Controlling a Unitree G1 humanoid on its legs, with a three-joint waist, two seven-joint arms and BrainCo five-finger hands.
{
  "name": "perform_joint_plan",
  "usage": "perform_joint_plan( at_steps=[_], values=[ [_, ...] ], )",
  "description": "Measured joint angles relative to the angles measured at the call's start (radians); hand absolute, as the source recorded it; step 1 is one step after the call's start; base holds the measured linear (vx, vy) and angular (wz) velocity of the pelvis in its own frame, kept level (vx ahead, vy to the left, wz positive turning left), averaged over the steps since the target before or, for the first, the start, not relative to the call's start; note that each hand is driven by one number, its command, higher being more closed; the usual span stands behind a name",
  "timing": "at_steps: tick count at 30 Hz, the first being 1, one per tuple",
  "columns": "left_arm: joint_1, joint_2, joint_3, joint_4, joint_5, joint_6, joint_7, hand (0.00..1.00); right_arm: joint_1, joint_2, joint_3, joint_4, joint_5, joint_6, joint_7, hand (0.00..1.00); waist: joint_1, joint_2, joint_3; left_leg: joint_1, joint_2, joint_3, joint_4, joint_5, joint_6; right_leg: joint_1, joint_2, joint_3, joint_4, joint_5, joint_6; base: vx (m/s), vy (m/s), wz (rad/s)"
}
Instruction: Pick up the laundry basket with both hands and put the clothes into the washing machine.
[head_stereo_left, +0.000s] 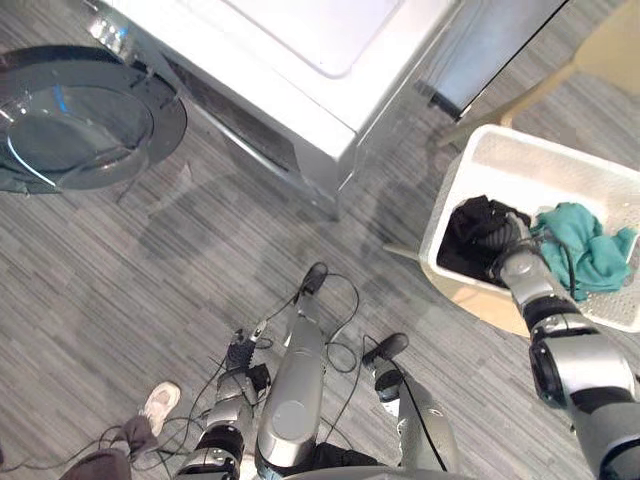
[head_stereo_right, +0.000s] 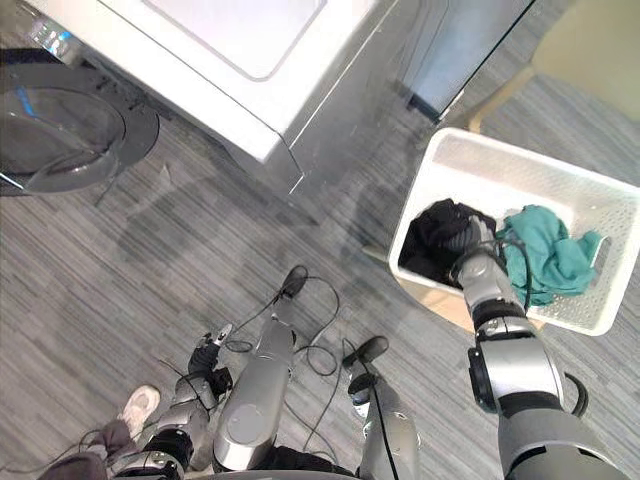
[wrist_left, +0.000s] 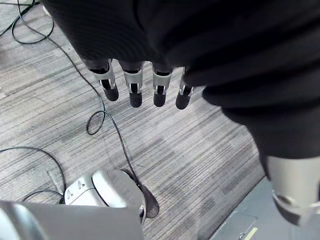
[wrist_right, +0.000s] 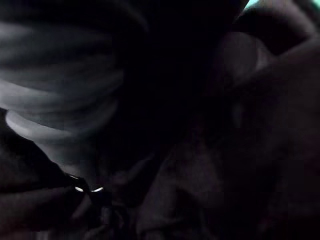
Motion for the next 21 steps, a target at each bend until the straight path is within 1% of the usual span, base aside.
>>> perform_joint_plan(
  at_steps=[2, 4, 5, 6, 7, 8, 9, 10, 11, 12, 13, 14, 15, 16, 17, 19, 20, 21],
  values=[
    [0.038, 0.003, 0.03, -0.028, -0.044, 0.0, -0.002, 0.0, 0.051, 0.015, -0.024, -0.076, 0.015, 0.001, 0.001, 1.0, -0.013, -0.016, 0.003, 0.039, 0.0, 0.015, -0.018, 0.0, 0.001, 0.016, -0.011, 0.015, 0.014, -0.013, 0.004, -0.04, -0.006, -0.15],
    [0.093, 0.01, 0.093, -0.075, -0.115, 0.001, -0.002, 0.0, 0.164, 0.018, -0.075, -0.243, 0.044, 0.004, 0.004, 1.0, -0.024, -0.034, -0.002, 0.097, 0.0, 0.04, -0.032, -0.002, 0.004, 0.049, -0.023, 0.033, 0.03, -0.02, 0.008, -0.06, -0.014, -0.2],
    [0.137, 0.017, 0.145, -0.109, -0.174, 0.001, -0.001, 0.0, 0.227, 0.029, -0.107, -0.348, 0.069, 0.003, 0.004, 1.0, -0.044, -0.055, -0.023, 0.124, -0.003, 0.059, -0.039, -0.006, 0.011, 0.064, -0.031, 0.045, 0.036, -0.029, 0.013, -0.06, -0.011, -0.19],
    [0.164, 0.021, 0.18, -0.131, -0.195, 0.002, -0.001, 0.0, 0.263, 0.04, -0.128, -0.406, 0.078, 0.003, 0.004, 1.0, -0.054, -0.07, -0.049, 0.13, -0.004, 0.067, -0.048, -0.009, 0.014, 0.063, -0.034, 0.049, 0.036, -0.038, 0.018, -0.05, -0.007, -0.12],
    [0.214, 0.024, 0.256, -0.192, -0.236, 0.002, 0.003, 0.0, 0.349, 0.058, -0.176, -0.531, 0.103, 0.001, 0.002, 1.0, -0.074, -0.092, -0.104, 0.137, -0.012, 0.072, -0.06, -0.011, 0.017, 0.064, -0.038, 0.05, 0.033, -0.045, 0.022, 0.02, -0.005, -0.08],
    [0.27, 0.029, 0.35, -0.297, -0.269, 0.0, 0.006, 0.0, 0.454, 0.085, -0.246, -0.67, 0.124, 0.002, 0.0, 1.0, -0.096, -0.12, -0.165, 0.16, -0.014, 0.085, -0.07, -0.018, 0.025, 0.079, -0.042, 0.054, 0.029, -0.052, 0.027, 0.05, -0.005, -0.06],
    [0.291, 0.03, 0.385, -0.339, -0.278, -0.001, 0.009, 0.0, 0.493, 0.095, -0.273, -0.718, 0.133, 0.001, 0.0, 1.0, -0.099, -0.129, -0.193, 0.17, -0.015, 0.091, -0.075, -0.019, 0.027, 0.087, -0.043, 0.056, 0.021, -0.053, 0.03, 0.06, -0.015, -0.11],
    [0.318, 0.03, 0.438, -0.404, -0.284, -0.002, 0.013, 0.0, 0.545, 0.11, -0.314, -0.788, 0.147, 0.001, 0.0, 1.0, -0.107, -0.139, -0.241, 0.181, -0.016, 0.099, -0.086, -0.023, 0.031, 0.094, -0.041, 0.056, 0.007, -0.053, 0.032, 0.06, -0.025, -0.15],
    [0.346, 0.028, 0.504, -0.493, -0.286, -0.004, 0.023, 0.0, 0.597, 0.126, -0.369, -0.878, 0.156, -0.001, -0.001, 1.0, -0.121, -0.142, -0.295, 0.197, -0.018, 0.113, -0.089, -0.033, 0.035, 0.107, -0.041, 0.062, -0.015, -0.045, 0.036, 0.09, -0.019, -0.18],
    [0.358, 0.025, 0.537, -0.544, -0.286, -0.004, 0.028, 0.0, 0.615, 0.132, -0.394, -0.923, 0.161, -0.002, -0.001, 1.0, -0.121, -0.14, -0.317, 0.206, -0.018, 0.12, -0.088, -0.038, 0.036, 0.117, -0.037, 0.069, -0.03, -0.037, 0.038, 0.11, -0.024, -0.32],
    [0.376, 0.024, 0.594, -0.65, -0.276, -0.009, 0.043, 0.0, 0.639, 0.144, -0.44, -1.003, 0.166, -0.005, -0.001, 1.0, -0.128, -0.137, -0.364, 0.222, -0.017, 0.137, -0.088, -0.05, 0.039, 0.135, -0.029, 0.08, -0.063, -0.022, 0.043, 0.12, -0.014, -0.4],
    [0.385, 0.024, 0.636, -0.76, -0.241, -0.021, 0.069, 0.0, 0.644, 0.153, -0.471, -1.07, 0.188, -0.024, -0.003, 1.0, -0.14, -0.129, -0.402, 0.242, -0.017, 0.155, -0.085, -0.06, 0.042, 0.155, -0.022, 0.096, -0.09, -0.003, 0.043, 0.09, -0.016, -0.43],
    [0.385, 0.026, 0.649, -0.806, -0.223, -0.031, 0.077, 0.0, 0.642, 0.154, -0.478, -1.1, 0.195, -0.034, -0.003, 1.0, -0.146, -0.123, -0.416, 0.251, -0.017, 0.165, -0.083, -0.065, 0.043, 0.166, -0.018, 0.104, -0.104, 0.005, 0.046, 0.09, -0.006, -0.41],
    [0.379, 0.028, 0.662, -0.891, -0.182, -0.047, 0.097, 0.0, 0.633, 0.153, -0.478, -1.155, 0.204, -0.052, -0.004, 1.0, -0.152, -0.107, -0.442, 0.265, -0.018, 0.178, -0.078, -0.074, 0.046, 0.187, -0.014, 0.116, -0.128, 0.021, 0.046, 0.08, 0.004, -0.43],
    [0.354, 0.03, 0.654, -0.963, -0.137, -0.053, 0.116, 0.0, 0.616, 0.152, -0.475, -1.191, 0.222, -0.072, -0.003, 1.0, -0.156, -0.093, -0.461, 0.283, -0.017, 0.198, -0.079, -0.074, 0.047, 0.2, -0.013, 0.133, -0.143, 0.038, 0.047, 0.07, 0.01, -0.45],
    [0.314, 0.035, 0.62, -1.04, -0.052, -0.055, 0.137, 0.0, 0.574, 0.152, -0.455, -1.211, 0.24, -0.08, -0.003, 1.0, -0.162, -0.078, -0.475, 0.312, -0.015, 0.228, -0.08, -0.081, 0.05, 0.216, -0.013, 0.162, -0.161, 0.048, 0.046, 0.01, 0.018, -0.49],
    [0.28, 0.056, 0.559, -1.104, 0.025, -0.054, 0.146, 0.0, 0.521, 0.152, -0.42, -1.213, 0.261, -0.081, -0.003, 1.0, -0.172, -0.063, -0.487, 0.334, -0.013, 0.25, -0.081, -0.087, 0.052, 0.229, -0.011, 0.185, -0.174, 0.058, 0.047, -0.03, 0.018, -0.49],
    [0.265, 0.071, 0.519, -1.128, 0.056, -0.054, 0.15, 0.0, 0.499, 0.151, -0.402, -1.213, 0.271, -0.082, -0.003, 1.0, -0.175, -0.057, -0.491, 0.344, -0.012, 0.261, -0.083, -0.093, 0.055, 0.232, -0.01, 0.194, -0.177, 0.059, 0.048, -0.06, 0.021, -0.58]
  ],
)
